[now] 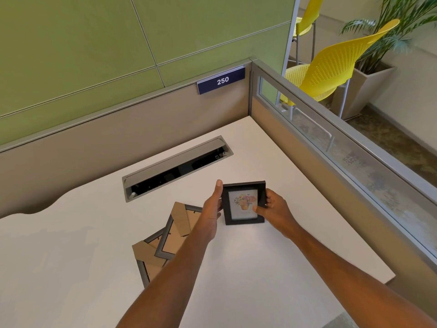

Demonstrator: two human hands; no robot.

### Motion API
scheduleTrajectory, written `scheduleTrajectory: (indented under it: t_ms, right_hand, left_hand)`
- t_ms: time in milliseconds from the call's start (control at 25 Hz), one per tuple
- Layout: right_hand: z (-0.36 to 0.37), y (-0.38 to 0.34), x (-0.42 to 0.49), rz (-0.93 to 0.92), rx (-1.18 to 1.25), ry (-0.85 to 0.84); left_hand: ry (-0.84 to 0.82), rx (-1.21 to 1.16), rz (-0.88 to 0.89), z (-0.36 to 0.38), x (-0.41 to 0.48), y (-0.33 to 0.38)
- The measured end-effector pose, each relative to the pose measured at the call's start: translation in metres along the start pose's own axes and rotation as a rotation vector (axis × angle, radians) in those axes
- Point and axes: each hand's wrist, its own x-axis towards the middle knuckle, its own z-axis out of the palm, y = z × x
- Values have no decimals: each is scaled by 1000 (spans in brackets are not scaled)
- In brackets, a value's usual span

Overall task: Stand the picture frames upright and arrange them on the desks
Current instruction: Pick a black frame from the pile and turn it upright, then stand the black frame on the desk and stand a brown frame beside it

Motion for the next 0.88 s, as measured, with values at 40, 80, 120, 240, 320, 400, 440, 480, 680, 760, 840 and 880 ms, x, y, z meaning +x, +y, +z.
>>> scheduleTrajectory:
  t_ms: [40,80,120,240,320,400,440,480,680,760,840,880]
  right_hand:
    - [0,2,-2,-2,5,3]
    - [-1,3,-4,-2,6,6]
    - [-2,4,-6,-5,3,8]
    - [-2,8,-17,-25,-24,61]
    - [1,15,-30,-32,2,217]
    - [8,22,-50,-31,56,391]
    - [14,26,-59,-24,64,437]
    - [21,29,-68,-15,60,448]
    - [68,30,-97,17,51,259]
    - [87,25,-99,30,38,162]
    - [107,19,-99,45,15,48]
    - [117,17,-99,51,4,-8]
  left_hand:
    - [4,7,9,-2,-1,0]
    - [9,8,13,-5,-2,1]
    - [18,2,14,-8,-4,1]
    - [65,-50,34,-19,-14,5]
    - [117,-76,86,-28,-23,3]
    - [166,-93,132,-41,-32,-2]
    - [186,-102,150,-48,-38,-5]
    - [203,-107,164,-56,-44,-8]
    - [342,-126,156,-104,-69,-22]
    - [385,-139,147,-124,-77,-26]
    - [413,-150,150,-141,-84,-31]
    - [434,-140,148,-148,-87,-34]
